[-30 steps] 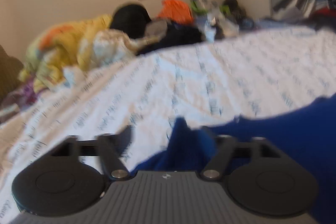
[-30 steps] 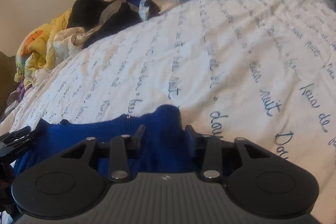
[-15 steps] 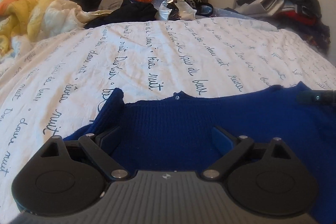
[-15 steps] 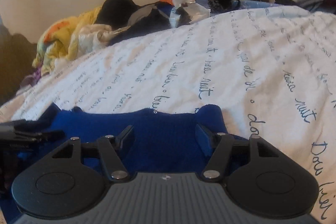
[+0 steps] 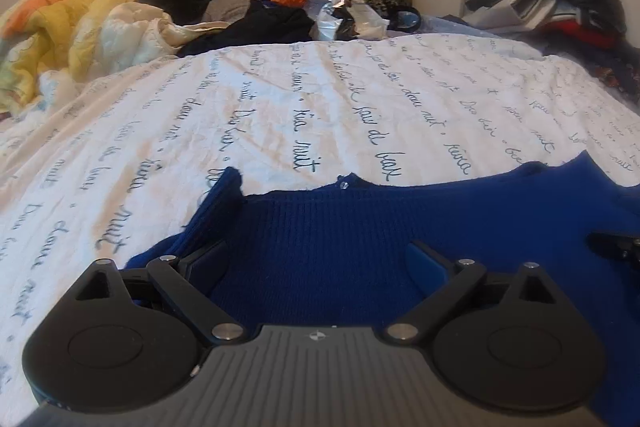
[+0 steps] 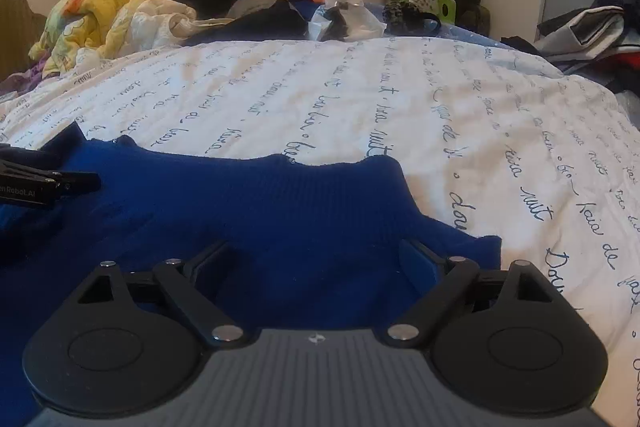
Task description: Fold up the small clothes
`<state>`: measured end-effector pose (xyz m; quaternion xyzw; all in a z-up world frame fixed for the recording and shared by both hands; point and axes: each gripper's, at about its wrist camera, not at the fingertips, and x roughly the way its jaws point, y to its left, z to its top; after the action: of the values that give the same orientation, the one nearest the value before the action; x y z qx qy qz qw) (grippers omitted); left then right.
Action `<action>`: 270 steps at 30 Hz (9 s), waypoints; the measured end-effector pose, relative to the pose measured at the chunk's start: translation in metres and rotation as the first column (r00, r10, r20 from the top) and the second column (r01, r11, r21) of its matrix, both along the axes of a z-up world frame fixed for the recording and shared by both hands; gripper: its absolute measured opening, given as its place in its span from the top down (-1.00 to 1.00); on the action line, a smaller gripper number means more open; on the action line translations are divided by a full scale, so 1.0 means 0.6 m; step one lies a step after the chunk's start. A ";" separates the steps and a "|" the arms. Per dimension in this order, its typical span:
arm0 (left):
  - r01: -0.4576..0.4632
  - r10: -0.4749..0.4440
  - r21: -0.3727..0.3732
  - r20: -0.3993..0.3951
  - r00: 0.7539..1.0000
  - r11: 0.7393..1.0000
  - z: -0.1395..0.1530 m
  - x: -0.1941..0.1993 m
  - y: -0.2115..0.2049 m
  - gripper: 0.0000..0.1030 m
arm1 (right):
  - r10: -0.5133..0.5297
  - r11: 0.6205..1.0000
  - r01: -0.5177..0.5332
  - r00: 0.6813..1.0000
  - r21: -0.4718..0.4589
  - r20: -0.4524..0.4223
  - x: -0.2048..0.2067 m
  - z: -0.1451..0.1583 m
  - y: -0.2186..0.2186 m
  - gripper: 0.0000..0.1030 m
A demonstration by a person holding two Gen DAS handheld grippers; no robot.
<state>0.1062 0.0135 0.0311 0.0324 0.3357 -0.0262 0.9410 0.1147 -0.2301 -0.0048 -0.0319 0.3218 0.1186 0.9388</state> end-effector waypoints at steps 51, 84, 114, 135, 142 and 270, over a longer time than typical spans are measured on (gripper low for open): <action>-0.405 0.406 -0.669 -0.166 0.899 0.623 0.015 -0.339 0.161 -0.98 | 0.101 0.995 -0.101 0.995 0.001 -0.011 -0.251 -0.012 -0.012 -1.00; 0.428 -0.431 0.055 0.108 0.896 0.902 0.036 -0.288 -0.332 0.84 | 0.338 0.486 0.178 0.865 0.856 -0.371 0.012 -0.025 -0.240 -1.00; 0.226 -0.229 -0.360 0.035 0.973 0.905 0.027 -0.128 -0.115 -0.87 | 0.081 0.767 0.158 0.938 0.622 -0.338 0.007 0.001 -0.280 -0.86; -0.005 -0.037 -0.351 -0.113 0.993 0.936 0.064 0.055 0.026 -0.40 | 0.071 0.793 0.174 0.925 0.584 -0.372 0.098 0.030 -0.124 -0.73; 0.018 -0.177 -0.560 -0.231 0.957 0.828 0.010 -0.101 0.054 -0.31 | 0.197 0.855 0.022 0.910 0.518 -0.364 -0.028 0.028 -0.134 -0.71; 0.156 -0.144 -0.052 0.188 0.972 0.986 0.073 -0.108 -0.020 0.25 | 0.059 0.931 0.019 0.977 0.364 -0.203 0.024 0.054 -0.086 0.34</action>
<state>0.0414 0.0015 0.0751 0.0286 0.2429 -0.1054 0.9639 0.1293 -0.2817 0.0276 0.1518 0.3916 0.1886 0.8877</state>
